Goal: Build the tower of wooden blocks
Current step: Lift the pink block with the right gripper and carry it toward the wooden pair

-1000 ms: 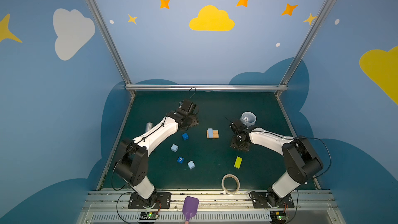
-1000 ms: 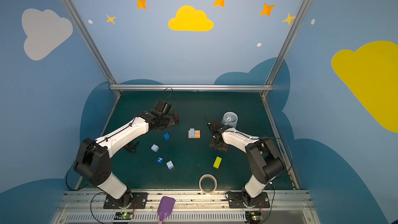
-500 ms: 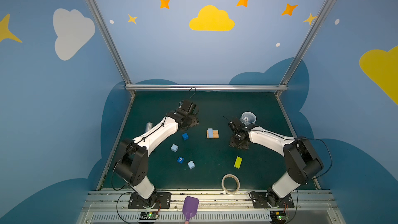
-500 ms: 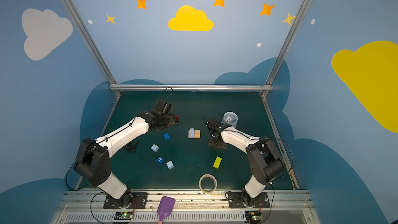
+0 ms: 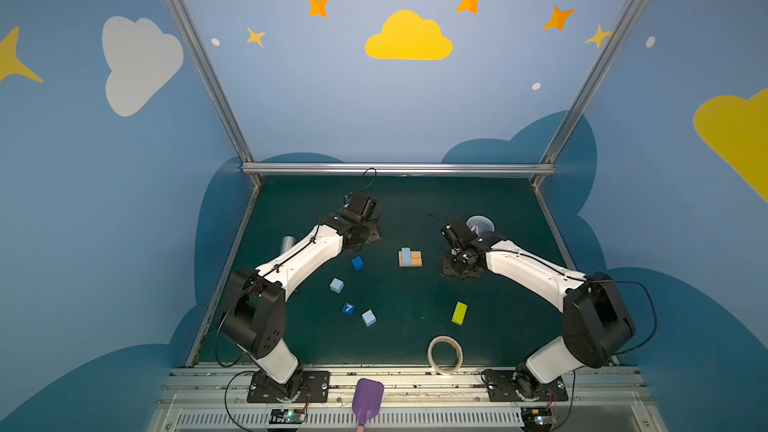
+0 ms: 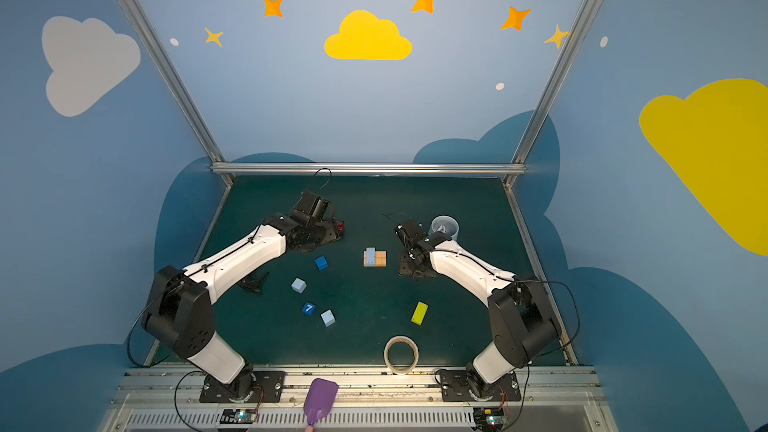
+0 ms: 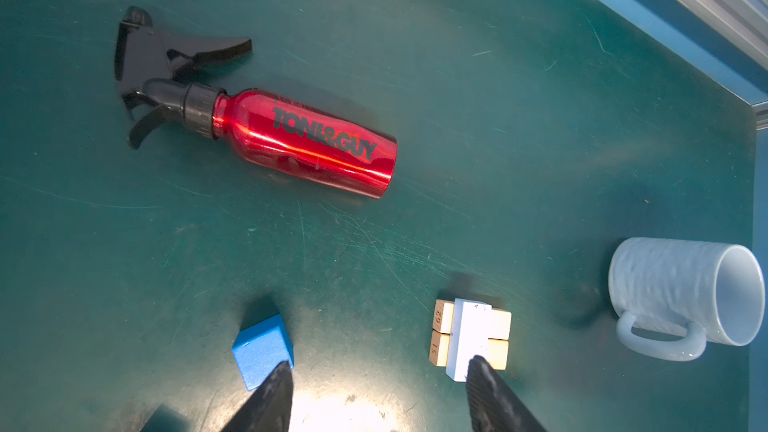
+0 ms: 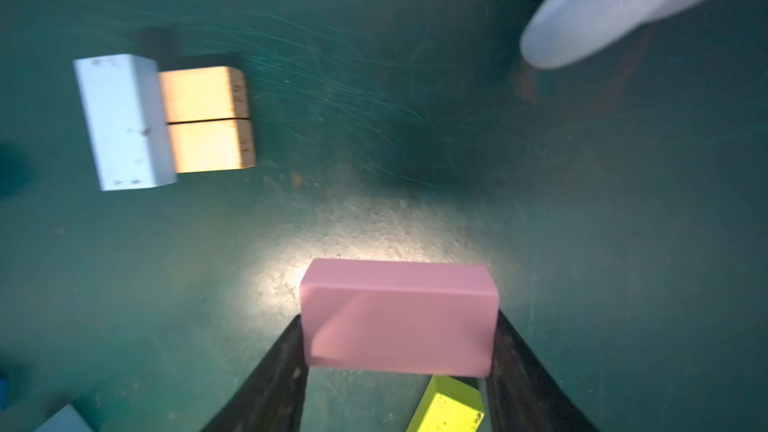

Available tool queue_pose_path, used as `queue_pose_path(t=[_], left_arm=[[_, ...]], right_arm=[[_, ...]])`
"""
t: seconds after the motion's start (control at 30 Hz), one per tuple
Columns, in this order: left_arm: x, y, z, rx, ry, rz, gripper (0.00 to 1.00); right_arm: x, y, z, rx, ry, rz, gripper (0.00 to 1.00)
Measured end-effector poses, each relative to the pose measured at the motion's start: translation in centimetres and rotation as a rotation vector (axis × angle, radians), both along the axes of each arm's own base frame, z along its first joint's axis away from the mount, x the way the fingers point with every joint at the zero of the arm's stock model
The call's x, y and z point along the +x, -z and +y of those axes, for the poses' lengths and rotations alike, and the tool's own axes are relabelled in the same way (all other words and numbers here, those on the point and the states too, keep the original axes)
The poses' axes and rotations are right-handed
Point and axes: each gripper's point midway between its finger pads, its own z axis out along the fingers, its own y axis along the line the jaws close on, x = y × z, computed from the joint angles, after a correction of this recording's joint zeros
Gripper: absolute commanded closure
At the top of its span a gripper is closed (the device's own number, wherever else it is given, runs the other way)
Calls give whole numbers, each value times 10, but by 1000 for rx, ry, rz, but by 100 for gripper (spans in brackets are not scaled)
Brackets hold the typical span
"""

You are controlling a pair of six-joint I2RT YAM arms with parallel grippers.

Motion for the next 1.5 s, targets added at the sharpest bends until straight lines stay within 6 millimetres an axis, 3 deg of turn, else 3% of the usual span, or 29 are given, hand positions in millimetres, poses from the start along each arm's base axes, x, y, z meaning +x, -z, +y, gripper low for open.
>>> queue_pose_path(t=[0.43, 0.63, 0.8, 0.97, 1.17, 1.37, 1.5], left_arm=[[-8, 9, 12, 12, -14, 21, 34], [-10, 4, 19, 6, -25, 12, 34], [-13, 3, 28, 0, -38, 8, 34], [-14, 6, 36, -3, -52, 15, 34], [-13, 7, 40, -9, -61, 18, 34], [-12, 6, 41, -7, -59, 17, 34], [-12, 6, 42, -7, -61, 17, 34]], right_arm=[[17, -50, 48, 70, -346, -93, 45], [26, -47, 71, 45, -526, -92, 43], [22, -30, 79, 30, -670, -63, 40], [22, -26, 91, 52, -812, -64, 39], [30, -38, 99, 131, -939, -102, 34], [45, -62, 99, 158, -1037, -170, 36], [49, -68, 99, 151, -1095, -199, 39]])
